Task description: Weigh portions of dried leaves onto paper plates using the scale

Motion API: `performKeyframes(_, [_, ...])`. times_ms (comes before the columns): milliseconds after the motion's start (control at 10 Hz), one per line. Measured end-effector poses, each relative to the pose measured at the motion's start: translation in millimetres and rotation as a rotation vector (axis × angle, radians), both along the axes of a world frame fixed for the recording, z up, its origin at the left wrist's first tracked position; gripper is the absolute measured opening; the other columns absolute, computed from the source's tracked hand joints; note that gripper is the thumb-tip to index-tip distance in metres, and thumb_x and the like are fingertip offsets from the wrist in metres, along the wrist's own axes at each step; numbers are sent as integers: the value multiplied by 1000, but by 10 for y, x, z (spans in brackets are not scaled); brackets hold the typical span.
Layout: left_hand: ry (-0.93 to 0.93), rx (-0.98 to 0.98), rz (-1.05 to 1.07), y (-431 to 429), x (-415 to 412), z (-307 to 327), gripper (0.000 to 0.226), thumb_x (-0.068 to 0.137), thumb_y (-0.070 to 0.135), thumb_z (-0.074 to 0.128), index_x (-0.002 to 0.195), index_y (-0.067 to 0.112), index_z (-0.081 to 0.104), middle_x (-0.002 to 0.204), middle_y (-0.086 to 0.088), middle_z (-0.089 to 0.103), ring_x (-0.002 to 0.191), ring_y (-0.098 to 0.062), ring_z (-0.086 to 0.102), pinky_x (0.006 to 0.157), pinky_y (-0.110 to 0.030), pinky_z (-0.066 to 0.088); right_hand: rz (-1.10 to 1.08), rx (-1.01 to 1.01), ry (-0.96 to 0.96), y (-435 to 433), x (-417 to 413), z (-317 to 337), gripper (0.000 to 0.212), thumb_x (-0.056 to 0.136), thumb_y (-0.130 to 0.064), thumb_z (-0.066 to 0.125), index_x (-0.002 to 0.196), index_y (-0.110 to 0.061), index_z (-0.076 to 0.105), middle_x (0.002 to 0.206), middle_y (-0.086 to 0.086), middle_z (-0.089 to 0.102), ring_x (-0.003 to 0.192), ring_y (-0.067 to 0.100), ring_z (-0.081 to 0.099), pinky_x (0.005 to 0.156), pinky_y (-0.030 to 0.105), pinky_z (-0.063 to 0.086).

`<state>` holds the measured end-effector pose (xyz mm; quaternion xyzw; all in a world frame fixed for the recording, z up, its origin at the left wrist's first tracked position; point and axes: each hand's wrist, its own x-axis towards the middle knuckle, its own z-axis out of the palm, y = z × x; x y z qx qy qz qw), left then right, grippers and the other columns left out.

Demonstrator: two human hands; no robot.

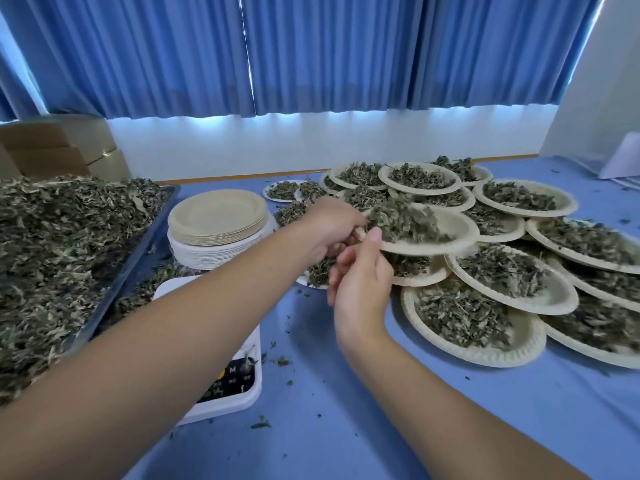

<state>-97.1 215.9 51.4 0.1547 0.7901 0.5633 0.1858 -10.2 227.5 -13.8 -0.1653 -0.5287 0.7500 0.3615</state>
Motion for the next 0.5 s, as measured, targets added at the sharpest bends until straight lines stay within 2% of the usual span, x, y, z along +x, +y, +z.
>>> performKeyframes(100, [70, -130, -100, 109, 54, 5, 8, 91, 12, 71, 91, 4, 74, 65, -9, 65, 50, -20, 54, 48, -26, 44, -12, 42, -69, -28, -28, -46, 66, 108, -52, 28, 56, -17, 46, 45, -1, 46, 44, 19, 42, 52, 32, 34])
performKeyframes(200, [136, -176, -90, 157, 64, -50, 17, 92, 9, 69, 77, 15, 74, 55, -3, 62, 45, -16, 52, 40, -19, 43, -19, 31, -112, 16, -52, -75, 72, 103, -59, 26, 46, -23, 51, 44, -3, 50, 43, 17, 45, 56, 36, 36])
performKeyframes(300, [73, -83, -40, 144, 40, -150, 15, 94, 4, 62, 81, 10, 67, 55, -9, 51, 27, -13, 35, 32, -16, 30, -22, 38, -111, 83, -79, -80, 76, 105, -59, 24, 43, -25, 53, 42, -2, 49, 41, 16, 43, 54, 32, 34])
performKeyframes(400, [7, 132, 12, 106, 7, -218, 14, 97, 5, 55, 89, 6, 67, 57, -7, 55, 27, -10, 36, 33, -14, 27, 1, 19, -103, 150, -114, -110, 70, 108, -51, 27, 49, -22, 53, 45, 3, 50, 40, 19, 40, 47, 26, 30])
performKeyframes(500, [-87, 383, 41, 53, -43, -262, 18, 102, 12, 55, 111, 1, 67, 97, -17, 71, 66, -13, 71, 56, -22, 58, 20, 76, -109, 163, -81, -89, 49, 107, -30, 34, 65, -13, 54, 50, 6, 51, 43, 20, 40, 48, 28, 31])
